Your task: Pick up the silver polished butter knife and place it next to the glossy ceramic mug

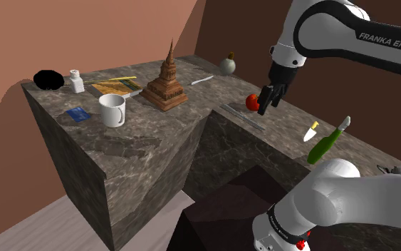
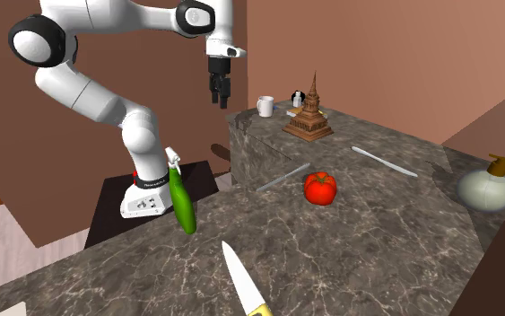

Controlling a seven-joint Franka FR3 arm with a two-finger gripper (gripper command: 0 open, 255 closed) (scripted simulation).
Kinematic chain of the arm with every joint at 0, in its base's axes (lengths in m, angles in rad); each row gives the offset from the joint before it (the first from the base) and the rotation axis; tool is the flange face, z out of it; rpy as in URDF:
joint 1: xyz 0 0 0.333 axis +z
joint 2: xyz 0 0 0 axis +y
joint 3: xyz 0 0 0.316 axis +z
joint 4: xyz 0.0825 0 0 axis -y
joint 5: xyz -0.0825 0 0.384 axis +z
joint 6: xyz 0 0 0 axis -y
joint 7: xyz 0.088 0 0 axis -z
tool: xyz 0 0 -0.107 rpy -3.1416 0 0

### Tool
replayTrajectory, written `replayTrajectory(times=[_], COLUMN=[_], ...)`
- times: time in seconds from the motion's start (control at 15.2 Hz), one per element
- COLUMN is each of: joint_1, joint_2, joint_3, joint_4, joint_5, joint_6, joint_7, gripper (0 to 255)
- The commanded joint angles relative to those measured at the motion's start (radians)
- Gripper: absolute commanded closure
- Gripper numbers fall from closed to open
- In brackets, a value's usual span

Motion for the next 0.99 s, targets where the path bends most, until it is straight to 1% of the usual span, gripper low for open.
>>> replayTrajectory(times=[0.0,0.26,0.53,0.73,0.92], joint_1=[0.0,-0.015,-0.025,-0.026,-0.022], joint_2=[0.0,0.071,0.169,0.258,0.357], joint_3=[0.0,-0.082,-0.163,-0.223,-0.281], joint_4=[0.0,-0.027,-0.028,-0.013,0.017], joint_5=[0.0,-0.045,-0.075,-0.083,-0.076], joint_6=[0.0,0.131,0.263,0.36,0.452], joint_7=[0.0,-0.086,-0.172,-0.239,-0.311], gripper=[0,0,0,0,0])
